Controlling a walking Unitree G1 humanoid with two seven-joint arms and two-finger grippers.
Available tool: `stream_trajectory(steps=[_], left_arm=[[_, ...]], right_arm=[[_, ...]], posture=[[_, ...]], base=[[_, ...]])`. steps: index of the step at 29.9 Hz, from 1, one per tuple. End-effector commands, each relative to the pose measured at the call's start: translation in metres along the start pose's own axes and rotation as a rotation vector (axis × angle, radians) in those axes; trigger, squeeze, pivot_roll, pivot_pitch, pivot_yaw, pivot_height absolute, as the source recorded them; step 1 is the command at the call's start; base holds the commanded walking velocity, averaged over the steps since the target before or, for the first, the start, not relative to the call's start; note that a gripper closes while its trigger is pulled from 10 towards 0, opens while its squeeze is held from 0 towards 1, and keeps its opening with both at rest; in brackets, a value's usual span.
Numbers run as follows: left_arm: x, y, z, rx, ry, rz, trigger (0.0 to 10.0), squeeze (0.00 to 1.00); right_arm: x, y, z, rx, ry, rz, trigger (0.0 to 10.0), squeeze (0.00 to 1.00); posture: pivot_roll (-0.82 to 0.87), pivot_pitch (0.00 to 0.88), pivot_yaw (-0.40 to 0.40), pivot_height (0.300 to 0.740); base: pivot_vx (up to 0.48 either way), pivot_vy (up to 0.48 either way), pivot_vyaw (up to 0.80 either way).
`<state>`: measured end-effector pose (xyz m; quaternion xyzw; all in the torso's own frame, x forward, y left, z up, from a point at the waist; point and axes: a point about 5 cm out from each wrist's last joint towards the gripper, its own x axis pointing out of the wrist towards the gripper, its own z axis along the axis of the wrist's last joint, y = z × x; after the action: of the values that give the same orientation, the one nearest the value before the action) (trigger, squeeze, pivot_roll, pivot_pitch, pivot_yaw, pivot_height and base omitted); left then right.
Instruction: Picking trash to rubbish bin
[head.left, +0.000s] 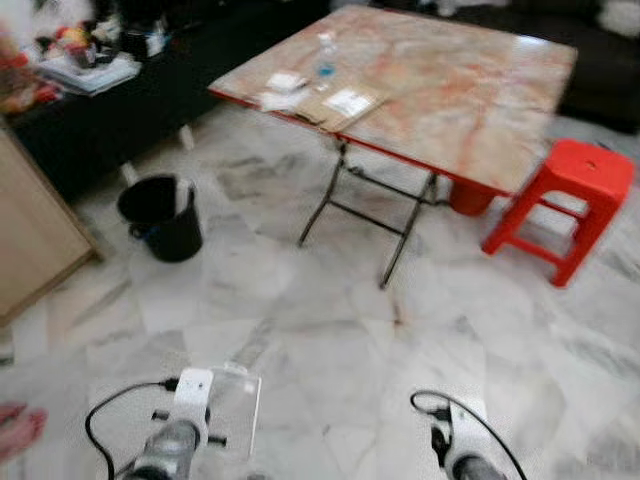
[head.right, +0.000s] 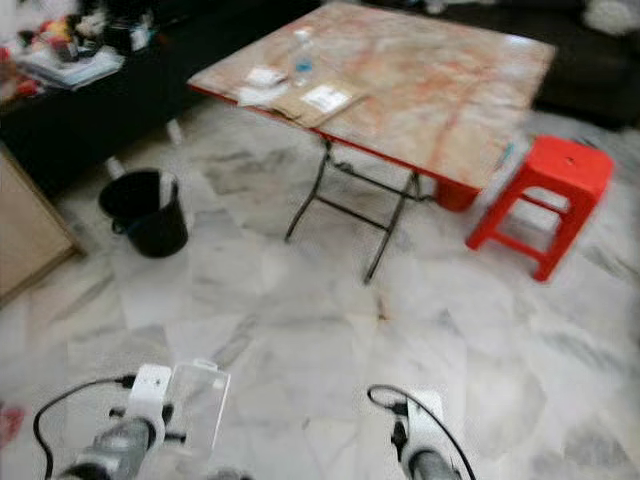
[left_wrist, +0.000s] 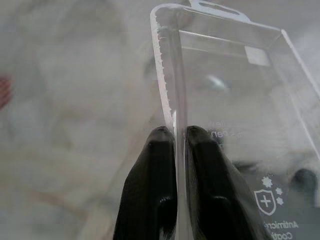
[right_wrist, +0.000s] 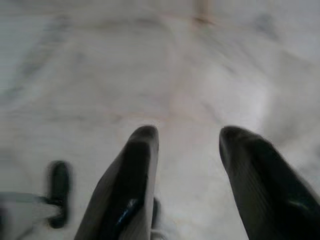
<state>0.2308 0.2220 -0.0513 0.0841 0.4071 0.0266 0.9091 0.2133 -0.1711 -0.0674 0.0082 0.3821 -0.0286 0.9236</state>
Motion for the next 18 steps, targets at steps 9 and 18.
stream_trajectory(steps=[9, 18], left_arm=[[0.0006, -0.0043, 0.002, -0.002, -0.004, -0.007, 10.0, 0.0], [0.0008, -0.0046, 0.0029, 0.001, -0.007, -0.009, 10.0, 0.0]], right_arm=[[-0.0029, -0.0026, -0.0097, 0.027, 0.02, -0.002, 10.0, 0.0], [-0.0023, 0.0024, -0.0081, -0.005, 0.017, 0.013, 10.0, 0.0]], posture=[[0.13, 0.139, -0.018, 0.74], [0.13, 0.136, -0.012, 0.74]], base=[[0.262, 0.0, 0.19], [0.26, 0.0, 0.18]])
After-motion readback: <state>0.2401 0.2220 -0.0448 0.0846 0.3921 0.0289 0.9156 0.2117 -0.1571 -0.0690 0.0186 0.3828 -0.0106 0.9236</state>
